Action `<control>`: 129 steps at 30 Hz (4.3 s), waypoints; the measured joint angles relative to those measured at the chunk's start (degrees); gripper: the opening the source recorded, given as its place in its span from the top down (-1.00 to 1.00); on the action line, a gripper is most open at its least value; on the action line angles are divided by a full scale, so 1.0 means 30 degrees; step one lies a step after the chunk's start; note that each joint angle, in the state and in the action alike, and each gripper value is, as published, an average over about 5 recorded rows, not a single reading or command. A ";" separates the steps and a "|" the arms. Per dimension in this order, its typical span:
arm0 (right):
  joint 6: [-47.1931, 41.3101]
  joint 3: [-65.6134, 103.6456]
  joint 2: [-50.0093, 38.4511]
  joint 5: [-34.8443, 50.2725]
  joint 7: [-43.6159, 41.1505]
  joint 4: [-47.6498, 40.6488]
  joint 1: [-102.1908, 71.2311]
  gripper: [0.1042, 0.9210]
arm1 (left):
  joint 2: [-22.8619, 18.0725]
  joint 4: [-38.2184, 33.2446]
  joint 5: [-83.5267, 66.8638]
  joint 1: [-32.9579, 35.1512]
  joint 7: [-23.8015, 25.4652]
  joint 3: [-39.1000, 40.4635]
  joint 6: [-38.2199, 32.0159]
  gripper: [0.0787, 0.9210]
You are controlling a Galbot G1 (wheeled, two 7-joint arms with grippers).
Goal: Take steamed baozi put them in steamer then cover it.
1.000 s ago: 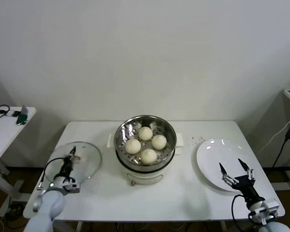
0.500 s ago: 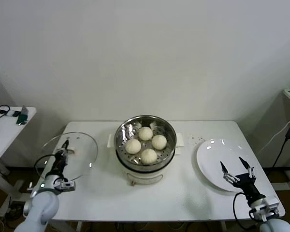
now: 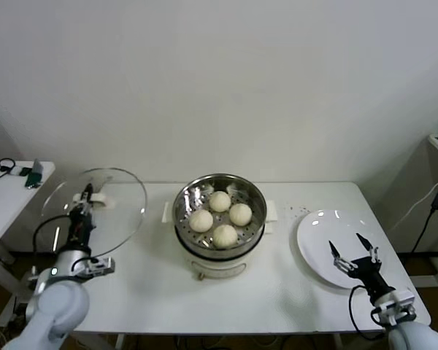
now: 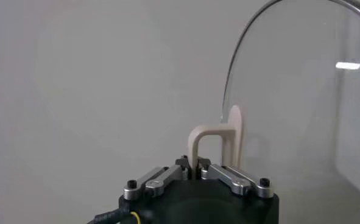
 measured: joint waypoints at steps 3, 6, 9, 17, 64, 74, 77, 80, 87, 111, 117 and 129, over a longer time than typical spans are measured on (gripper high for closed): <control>-0.0109 -0.0352 -0.0078 -0.0084 0.0161 -0.0192 0.0282 -0.76 | 0.0581 -0.0919 -0.0252 -0.0371 0.0371 0.0903 0.1242 0.82; -0.0141 -0.0724 -0.0072 -0.0223 0.0303 -0.0395 0.0575 -0.76 | 0.0914 -0.1533 -0.0325 -0.0967 0.0827 0.2154 0.2379 0.82; -0.0162 -0.1014 -0.0014 -0.0364 0.0440 -0.0577 0.0853 -0.76 | 0.1010 -0.1891 -0.0202 -0.1780 0.1367 0.3682 0.3381 0.82; -0.0172 -0.1290 0.0164 -0.0656 0.0629 -0.0817 0.1172 -0.76 | -0.0098 -0.1900 0.1379 -0.4788 0.3228 0.7721 0.5017 0.82; 0.0338 0.0601 0.1367 -0.1219 0.0500 -0.1021 0.0412 -0.76 | -0.8218 0.4125 0.5683 -0.9781 0.7169 1.3461 0.5645 0.82; 0.0359 0.0657 0.1527 -0.1286 0.0394 -0.1034 0.0502 -0.76 | -0.8243 0.4477 0.5870 -0.9811 0.7229 1.3395 0.5646 0.82; 0.0364 0.0668 0.1552 -0.1298 0.0371 -0.1036 0.0515 -0.76 | -0.8265 0.4560 0.5917 -0.9807 0.7228 1.3405 0.5645 0.82; 0.0374 0.0698 0.1566 -0.1300 0.0345 -0.1037 0.0506 -0.76 | -0.8258 0.4623 0.5948 -0.9811 0.7226 1.3406 0.5645 0.82; 0.0389 0.0774 0.1630 -0.1312 0.0298 -0.1039 0.0513 -0.76 | -0.8117 0.4705 0.5982 -0.9755 0.7217 1.3405 0.5645 0.82; 0.0452 0.0936 0.1777 -0.1401 0.0123 -0.1125 0.0582 -0.76 | -0.8045 0.4892 0.5944 -0.9454 0.6900 1.3305 0.5631 0.82; 0.0421 0.0985 0.1807 -0.1392 0.0094 -0.1164 0.0622 -0.76 | -0.7840 0.4637 0.5784 -0.9355 0.6937 1.3311 0.5657 0.55; -0.0144 0.1125 0.1809 -0.1048 0.0184 -0.1059 0.0751 -0.76 | -0.7021 0.3281 0.5051 -0.8993 0.6932 1.3160 0.5648 -0.28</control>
